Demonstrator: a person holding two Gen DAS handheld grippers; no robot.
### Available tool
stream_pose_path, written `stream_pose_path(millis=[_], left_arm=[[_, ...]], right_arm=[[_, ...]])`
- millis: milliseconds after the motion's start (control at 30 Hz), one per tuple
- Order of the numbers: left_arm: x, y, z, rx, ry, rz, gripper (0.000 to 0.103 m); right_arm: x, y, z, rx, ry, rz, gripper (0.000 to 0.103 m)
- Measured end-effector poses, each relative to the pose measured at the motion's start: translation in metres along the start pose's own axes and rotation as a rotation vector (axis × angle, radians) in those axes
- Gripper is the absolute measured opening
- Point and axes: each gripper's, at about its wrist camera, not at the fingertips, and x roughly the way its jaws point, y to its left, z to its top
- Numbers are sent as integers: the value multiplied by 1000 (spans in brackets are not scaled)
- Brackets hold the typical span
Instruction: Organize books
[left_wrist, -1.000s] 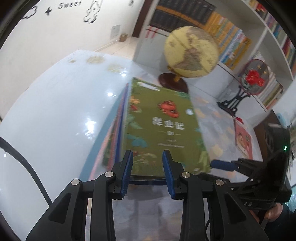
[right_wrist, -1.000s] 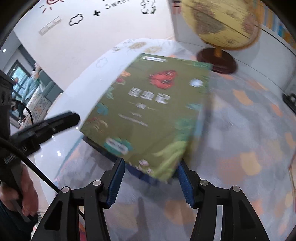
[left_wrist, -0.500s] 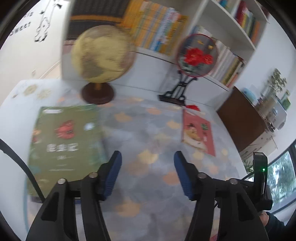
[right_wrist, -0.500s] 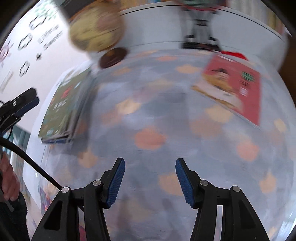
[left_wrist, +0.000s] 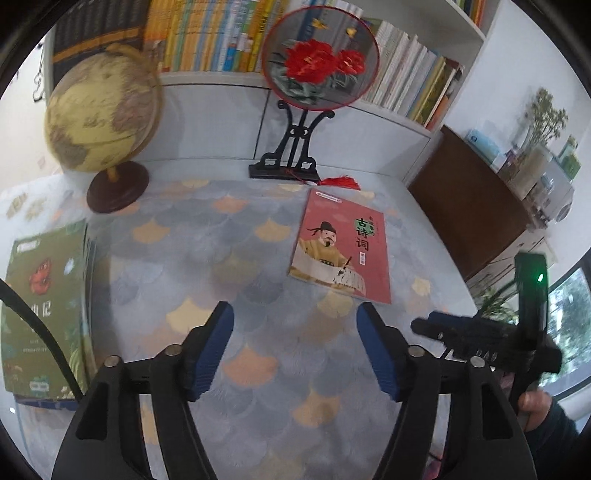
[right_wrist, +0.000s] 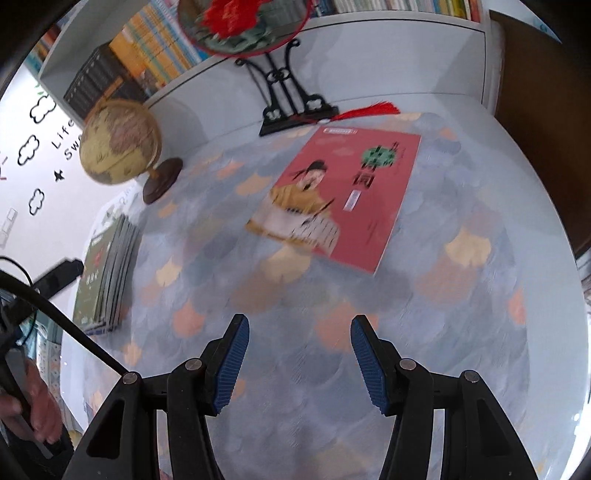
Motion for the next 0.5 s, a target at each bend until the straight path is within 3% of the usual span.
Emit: stream_pose_path(millis=[167,500], left_arm=[[39,-21,19,17,41,-12,68],[170,-36,47,93,212,1,68]], right_arm=[[11,-29,31,33,-23,-1,55],[49,-73,66,93,-40,-67,55]])
